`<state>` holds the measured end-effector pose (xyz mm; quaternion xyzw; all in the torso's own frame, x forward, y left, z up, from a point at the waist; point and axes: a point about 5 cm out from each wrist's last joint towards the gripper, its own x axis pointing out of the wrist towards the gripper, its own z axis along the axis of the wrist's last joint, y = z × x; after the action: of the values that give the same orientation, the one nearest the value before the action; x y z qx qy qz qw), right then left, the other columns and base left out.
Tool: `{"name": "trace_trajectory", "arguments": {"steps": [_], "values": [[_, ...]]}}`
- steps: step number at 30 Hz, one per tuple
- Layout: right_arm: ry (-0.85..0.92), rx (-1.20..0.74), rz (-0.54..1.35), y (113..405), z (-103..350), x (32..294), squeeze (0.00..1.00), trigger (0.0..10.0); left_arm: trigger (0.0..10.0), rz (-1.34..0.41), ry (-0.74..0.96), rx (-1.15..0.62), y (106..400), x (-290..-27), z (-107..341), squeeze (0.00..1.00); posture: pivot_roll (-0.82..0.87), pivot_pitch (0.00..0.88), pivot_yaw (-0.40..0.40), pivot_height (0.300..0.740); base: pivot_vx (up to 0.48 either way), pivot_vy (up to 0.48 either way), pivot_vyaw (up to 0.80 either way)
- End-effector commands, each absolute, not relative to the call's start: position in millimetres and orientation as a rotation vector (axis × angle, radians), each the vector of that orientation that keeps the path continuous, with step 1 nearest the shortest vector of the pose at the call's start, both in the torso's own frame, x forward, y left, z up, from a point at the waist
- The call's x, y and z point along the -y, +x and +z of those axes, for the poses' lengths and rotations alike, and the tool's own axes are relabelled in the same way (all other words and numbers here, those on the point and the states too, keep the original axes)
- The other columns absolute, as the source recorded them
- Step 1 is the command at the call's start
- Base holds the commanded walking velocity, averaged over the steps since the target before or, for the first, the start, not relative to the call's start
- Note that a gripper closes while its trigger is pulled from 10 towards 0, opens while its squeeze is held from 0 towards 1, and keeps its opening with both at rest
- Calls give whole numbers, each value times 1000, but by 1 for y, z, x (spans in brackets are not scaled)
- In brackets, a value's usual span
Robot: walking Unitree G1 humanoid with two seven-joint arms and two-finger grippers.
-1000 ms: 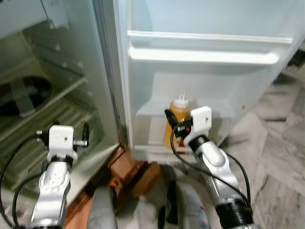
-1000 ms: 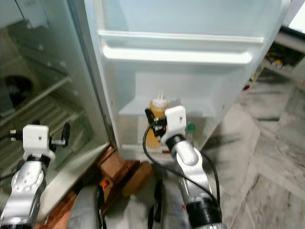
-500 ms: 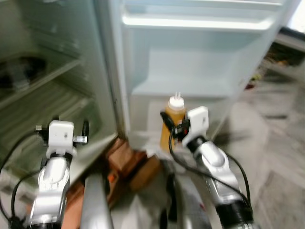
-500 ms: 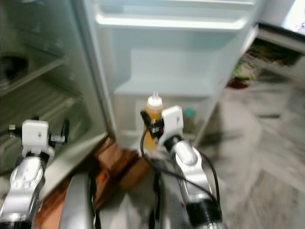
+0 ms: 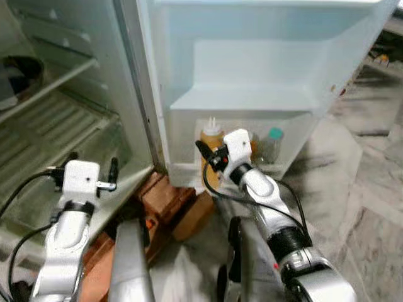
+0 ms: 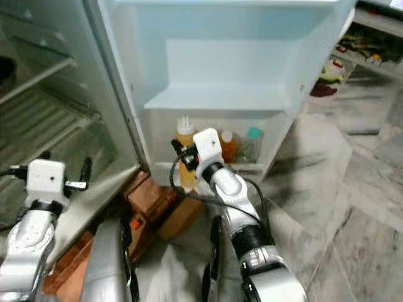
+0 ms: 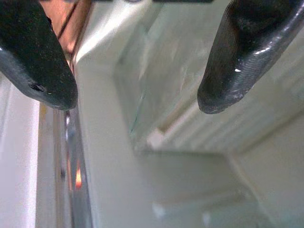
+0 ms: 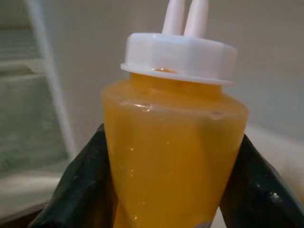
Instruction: Restocking fridge
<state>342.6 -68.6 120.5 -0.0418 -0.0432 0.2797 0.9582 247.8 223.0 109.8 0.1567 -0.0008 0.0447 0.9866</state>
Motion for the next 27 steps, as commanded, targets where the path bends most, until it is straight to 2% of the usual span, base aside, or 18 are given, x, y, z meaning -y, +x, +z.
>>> {"name": "trace_trajectory", "arguments": {"steps": [1, 11, 16, 22, 27], "values": [[-108, 115, 555, 347, 125, 69, 0, 10000, 10000, 84, 326, -27, 241, -226, 108, 0, 201, 224, -39, 486, 0, 0, 0], [-190, 184, 499, 366, 143, 67, 0, 10000, 10000, 85, 319, -45, 222, -226, 112, 0, 233, 280, -43, 486, 0, 0, 0], [-353, 280, 448, 367, 151, 62, 0, 10000, 10000, 71, 330, -66, 215, -229, 114, 0, 240, 311, -36, 486, 0, 0, 0], [-437, 344, 437, 365, 152, 54, 0, 10000, 10000, 73, 350, -75, 210, -238, 118, 0, 255, 330, -26, 486, 0, 0, 0], [-517, 431, 381, 366, 162, 50, 0, 10000, 10000, 64, 348, -82, 206, -235, 119, 0, 254, 343, -20, 486, 0, 0, 0]]}}
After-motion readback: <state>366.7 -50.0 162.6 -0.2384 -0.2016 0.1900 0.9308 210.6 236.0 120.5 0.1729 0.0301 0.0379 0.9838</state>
